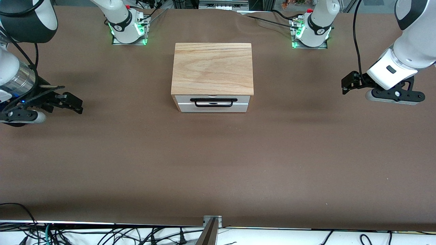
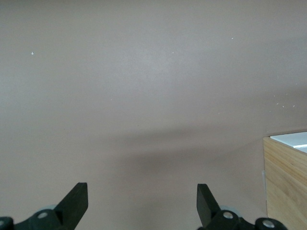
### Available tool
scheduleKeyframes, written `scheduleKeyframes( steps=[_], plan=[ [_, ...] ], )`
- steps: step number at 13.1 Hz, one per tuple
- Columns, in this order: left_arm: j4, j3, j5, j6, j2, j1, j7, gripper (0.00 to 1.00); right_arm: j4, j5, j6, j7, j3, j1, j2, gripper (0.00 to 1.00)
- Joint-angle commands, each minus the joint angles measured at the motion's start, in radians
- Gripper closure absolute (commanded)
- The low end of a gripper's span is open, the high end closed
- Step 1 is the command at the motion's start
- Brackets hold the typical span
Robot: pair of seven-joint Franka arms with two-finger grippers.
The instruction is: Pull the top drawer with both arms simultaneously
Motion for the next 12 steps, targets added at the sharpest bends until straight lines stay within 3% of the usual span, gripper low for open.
scheduleKeyframes(
  steps=[1, 12],
  plan=[
    [0.000, -0.011, 0.022, 0.008, -0.002, 0.009, 0.000, 0.00, 0.020, -0.013, -0.021, 0.000, 0.003, -0.001, 0.004, 0.00],
    [0.030, -0.017, 0.022, -0.034, 0.024, 0.002, 0.000, 0.00, 0.022, -0.019, -0.009, 0.001, 0.001, -0.004, 0.008, 0.00]
  ],
)
